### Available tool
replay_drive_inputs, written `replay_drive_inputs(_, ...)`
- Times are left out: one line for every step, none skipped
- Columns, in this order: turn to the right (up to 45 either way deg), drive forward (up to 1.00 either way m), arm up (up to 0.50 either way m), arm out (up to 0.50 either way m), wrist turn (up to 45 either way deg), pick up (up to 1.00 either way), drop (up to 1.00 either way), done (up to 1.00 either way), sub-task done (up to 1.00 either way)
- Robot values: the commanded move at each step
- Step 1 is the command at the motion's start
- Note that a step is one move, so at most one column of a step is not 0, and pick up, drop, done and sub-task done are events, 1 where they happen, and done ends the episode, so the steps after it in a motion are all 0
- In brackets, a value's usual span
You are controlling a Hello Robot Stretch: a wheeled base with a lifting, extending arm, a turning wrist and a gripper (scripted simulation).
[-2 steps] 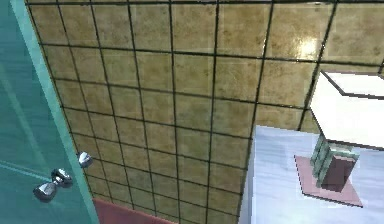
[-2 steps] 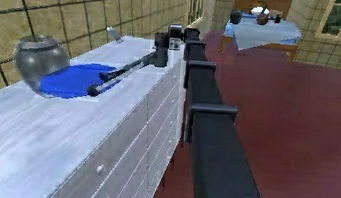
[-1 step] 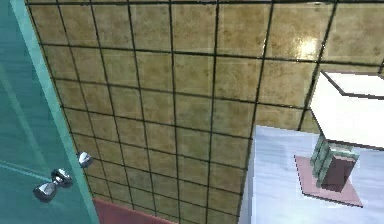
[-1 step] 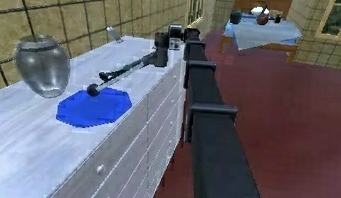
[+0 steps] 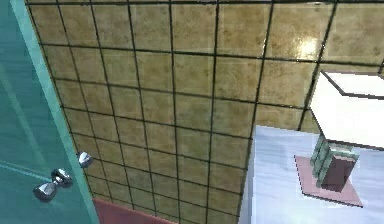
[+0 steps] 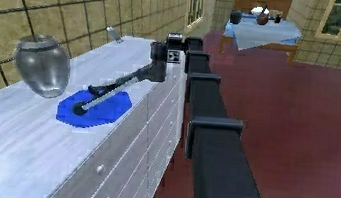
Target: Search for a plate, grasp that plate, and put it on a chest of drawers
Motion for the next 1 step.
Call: replay_drive_inputs(0.0,0.0,0.0,0.0,0.0,0.0,0.0,1.0,0.0)
